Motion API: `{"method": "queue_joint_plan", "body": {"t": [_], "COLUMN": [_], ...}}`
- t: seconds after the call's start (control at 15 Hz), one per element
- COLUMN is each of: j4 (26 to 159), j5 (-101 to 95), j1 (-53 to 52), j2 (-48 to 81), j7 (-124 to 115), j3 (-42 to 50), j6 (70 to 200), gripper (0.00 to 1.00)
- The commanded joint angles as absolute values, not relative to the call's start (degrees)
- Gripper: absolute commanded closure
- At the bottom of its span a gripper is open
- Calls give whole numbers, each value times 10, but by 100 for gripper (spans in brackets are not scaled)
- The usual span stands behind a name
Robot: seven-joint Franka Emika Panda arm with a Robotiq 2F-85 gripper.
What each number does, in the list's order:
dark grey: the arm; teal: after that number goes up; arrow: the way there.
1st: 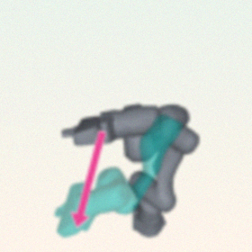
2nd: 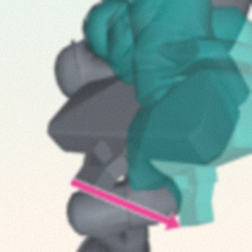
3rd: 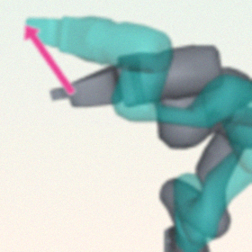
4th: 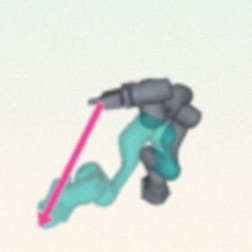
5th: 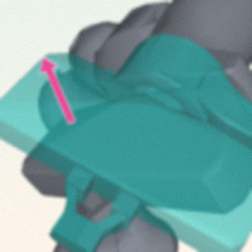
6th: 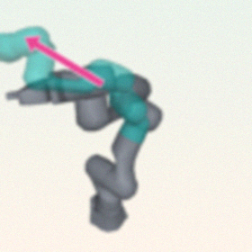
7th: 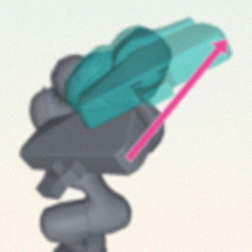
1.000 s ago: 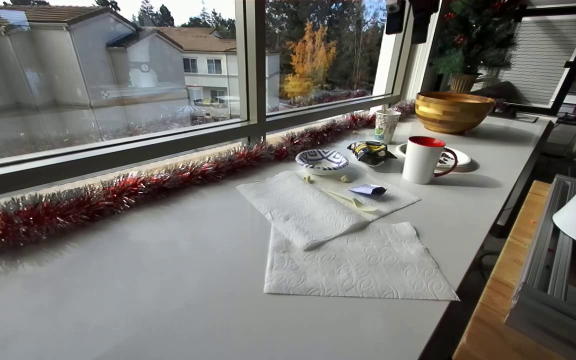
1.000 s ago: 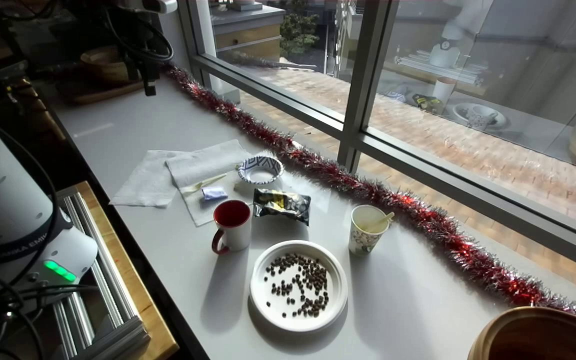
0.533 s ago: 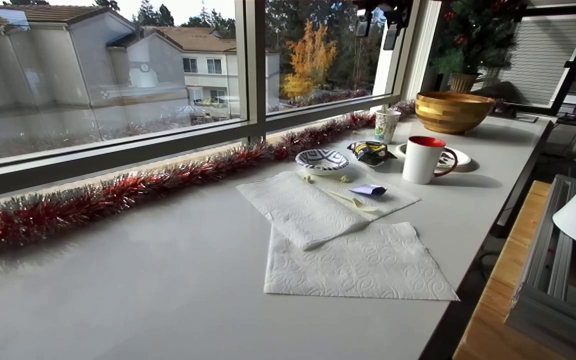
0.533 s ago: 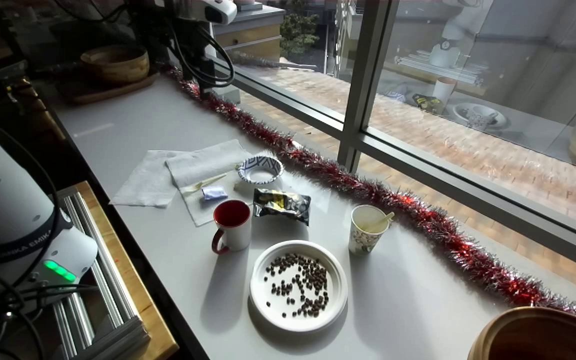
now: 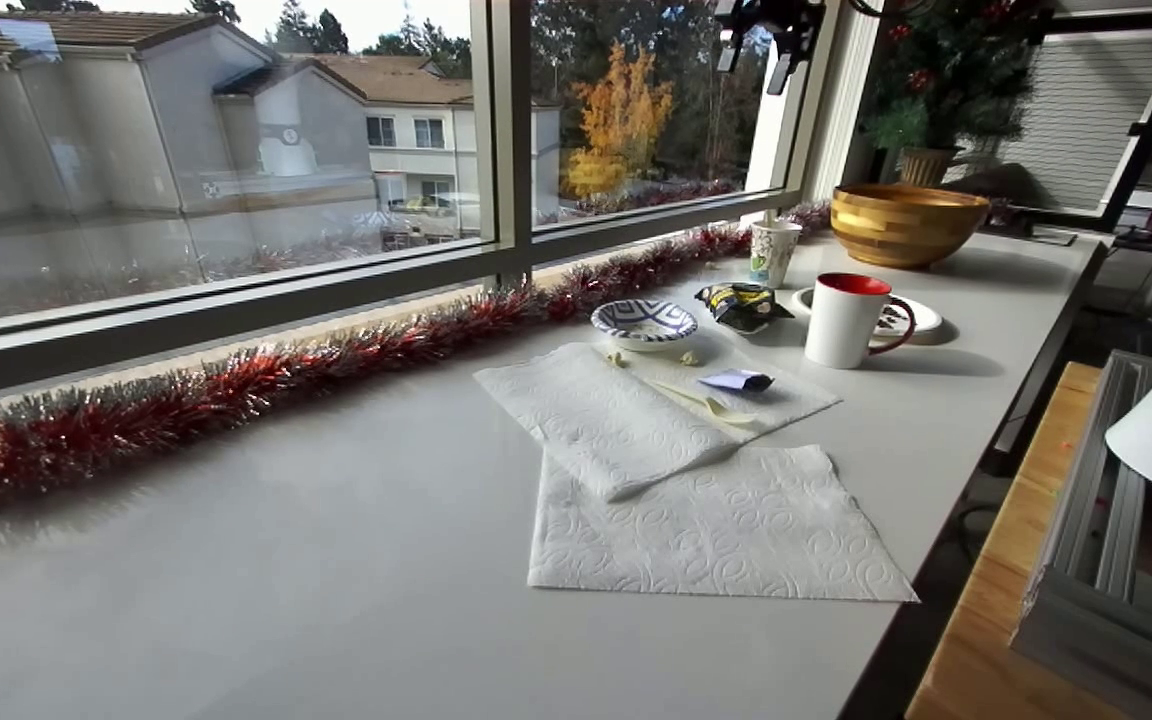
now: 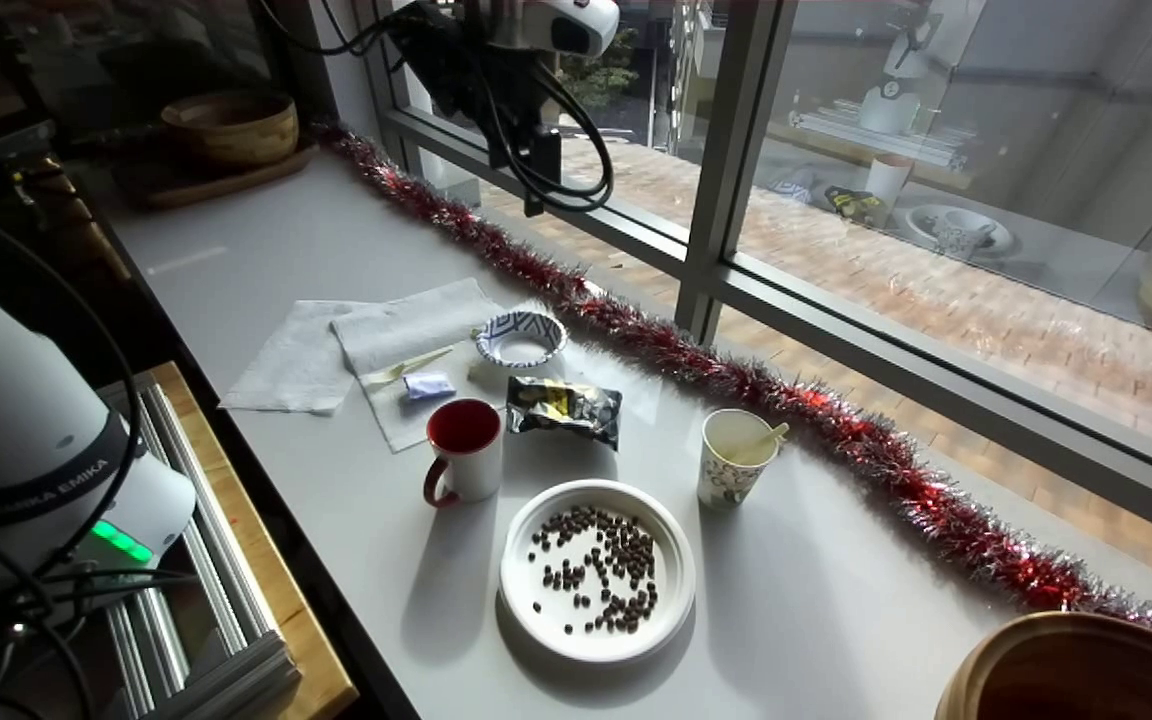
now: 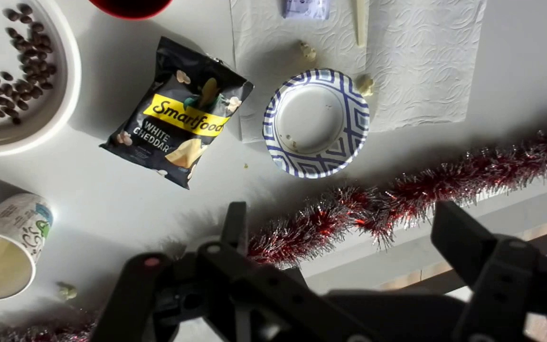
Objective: Move the cup
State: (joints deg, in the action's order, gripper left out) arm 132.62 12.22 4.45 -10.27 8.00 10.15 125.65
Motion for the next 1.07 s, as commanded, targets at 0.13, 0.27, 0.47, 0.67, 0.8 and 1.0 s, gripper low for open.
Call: {"method": "queue_joint_plan", "body": {"t": [0.13,0.27,0.47,0.67,0.8,1.0], "j4": [1277,1268,1255,1243,1235,1216], "j5": [123,124,125,128,134,142], "j1": [94,111,135,156,170,190], "j2": [-26,0,40,79,104,147], "j7": [80,75,60,62,62,43], "j3": [133,143,155,162,163,163], "j6": [1311,1345,1400,1442,1462,1493], "gripper": [0,0,0,0,0,0]}}
